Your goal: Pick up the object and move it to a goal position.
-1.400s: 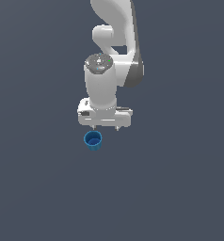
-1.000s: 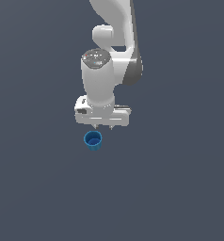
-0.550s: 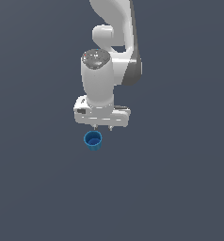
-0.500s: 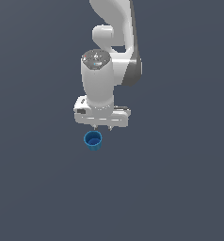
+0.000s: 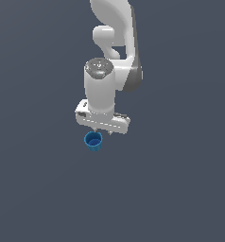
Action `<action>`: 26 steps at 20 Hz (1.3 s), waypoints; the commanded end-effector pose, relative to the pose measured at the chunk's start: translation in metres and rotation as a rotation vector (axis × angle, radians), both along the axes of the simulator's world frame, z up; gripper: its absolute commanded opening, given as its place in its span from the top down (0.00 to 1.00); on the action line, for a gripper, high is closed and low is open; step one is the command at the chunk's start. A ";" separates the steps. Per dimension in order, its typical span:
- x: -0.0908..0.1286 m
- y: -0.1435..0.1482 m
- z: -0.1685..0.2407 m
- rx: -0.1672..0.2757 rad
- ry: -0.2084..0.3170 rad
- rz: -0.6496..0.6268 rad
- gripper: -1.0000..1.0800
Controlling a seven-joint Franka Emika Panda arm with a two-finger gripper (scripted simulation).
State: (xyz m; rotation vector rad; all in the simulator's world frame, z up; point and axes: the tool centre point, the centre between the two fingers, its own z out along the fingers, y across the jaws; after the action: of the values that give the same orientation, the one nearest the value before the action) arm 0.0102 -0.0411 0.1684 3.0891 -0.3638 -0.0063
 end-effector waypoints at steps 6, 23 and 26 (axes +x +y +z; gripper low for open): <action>0.003 -0.004 -0.021 -0.044 0.015 -0.163 0.38; 0.008 -0.014 -0.062 -0.160 0.013 -0.503 0.38; 0.008 -0.015 -0.066 -0.174 0.009 -0.537 0.38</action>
State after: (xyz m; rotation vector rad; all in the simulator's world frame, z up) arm 0.0182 -0.0553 0.1042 2.7404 -1.0862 -0.0061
